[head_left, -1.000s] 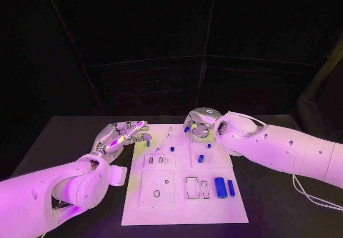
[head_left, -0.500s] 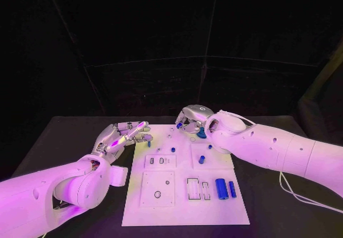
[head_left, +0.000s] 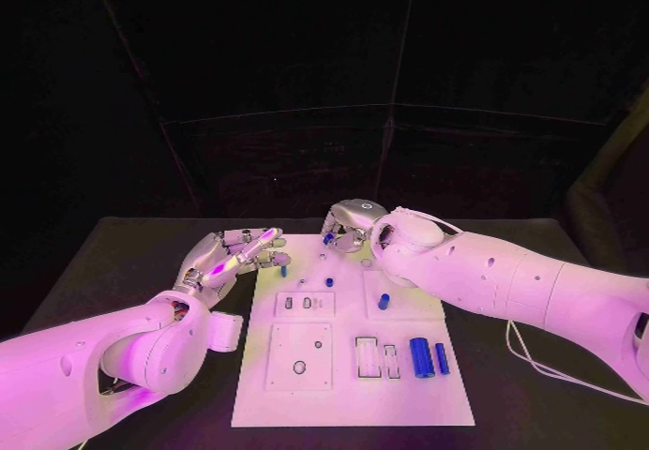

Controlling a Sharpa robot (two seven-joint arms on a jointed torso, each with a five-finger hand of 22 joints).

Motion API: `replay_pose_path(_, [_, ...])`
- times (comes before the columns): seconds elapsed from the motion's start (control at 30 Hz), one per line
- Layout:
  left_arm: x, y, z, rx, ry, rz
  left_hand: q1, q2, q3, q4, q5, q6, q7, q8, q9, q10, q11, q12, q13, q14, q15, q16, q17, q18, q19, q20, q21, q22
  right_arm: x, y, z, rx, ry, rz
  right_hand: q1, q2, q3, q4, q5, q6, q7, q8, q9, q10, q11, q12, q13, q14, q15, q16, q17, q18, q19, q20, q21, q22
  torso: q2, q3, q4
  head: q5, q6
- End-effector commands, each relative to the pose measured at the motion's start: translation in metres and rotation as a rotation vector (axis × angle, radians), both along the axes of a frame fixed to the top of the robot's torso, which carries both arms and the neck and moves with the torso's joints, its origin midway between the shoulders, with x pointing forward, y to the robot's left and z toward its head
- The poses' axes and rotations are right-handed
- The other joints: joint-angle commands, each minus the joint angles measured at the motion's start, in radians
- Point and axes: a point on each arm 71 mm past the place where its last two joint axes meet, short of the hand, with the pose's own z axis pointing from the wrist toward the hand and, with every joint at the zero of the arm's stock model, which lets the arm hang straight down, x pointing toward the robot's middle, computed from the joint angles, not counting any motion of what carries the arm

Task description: Assemble the parts on the task board

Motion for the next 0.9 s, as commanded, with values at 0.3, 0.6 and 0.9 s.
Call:
replay_pose_path(0.3, [0.0, -0.001, 0.003, -0.004, -0.008, -0.017, -0.001, 0.009, -0.001, -0.004, -0.003, 0.003, 0.007, -0.005, -0.002, 0.003, 0.004, -0.003, -0.001, -0.002, 0.006, -0.006, 0.002, 0.013, 0.006, 0.004, -0.006, -0.001, 0.005, 0.005, 0.002, -0.056, -0.038, -0.051, -0.007, -0.02, 0.012, 0.004, -0.007, -0.009, -0.002, -0.001, 0.002, -0.01, 0.001, 0.006, 0.0, 0.007, 0.007, 0.005, -0.002, -0.005, 0.0, 0.006, 0.004, 0.0, 0.002, -0.0009, -0.0005, 0.007, -0.003])
replay_pose_path(0.6, [0.0, -0.001, 0.003, -0.003, -0.007, -0.018, -0.001, 0.01, -0.001, -0.006, -0.003, 0.003, 0.007, -0.007, -0.002, 0.002, 0.005, -0.005, -0.001, -0.002, 0.006, -0.008, 0.002, 0.013, 0.006, 0.004, -0.007, -0.002, 0.005, 0.009, 0.0, -0.083, -0.022, -0.046, -0.016, -0.037, 0.016, 0.012, -0.008, -0.015, -0.002, -0.002, 0.002, -0.017, 0.001, 0.005, -0.001, 0.004, 0.008, 0.001, -0.014, -0.003, -0.007, 0.007, 0.001, -0.008, 0.002, -0.0015, -0.0009, 0.008, -0.005])
replay_pose_path(0.9, [0.001, -0.001, 0.003, -0.002, -0.006, -0.017, -0.001, 0.01, -0.002, -0.006, -0.003, 0.003, 0.008, -0.007, -0.002, 0.002, 0.005, -0.006, -0.002, -0.002, 0.006, -0.008, 0.002, 0.013, 0.006, 0.004, -0.007, -0.002, 0.005, 0.009, -0.001, -0.094, -0.011, -0.039, -0.03, -0.065, 0.018, 0.029, -0.006, -0.037, -0.001, -0.004, 0.0, -0.039, 0.005, 0.004, -0.002, -0.006, 0.011, -0.016, -0.051, 0.002, -0.027, 0.01, -0.01, -0.034, 0.003, -0.002, -0.0017, 0.009, -0.006])
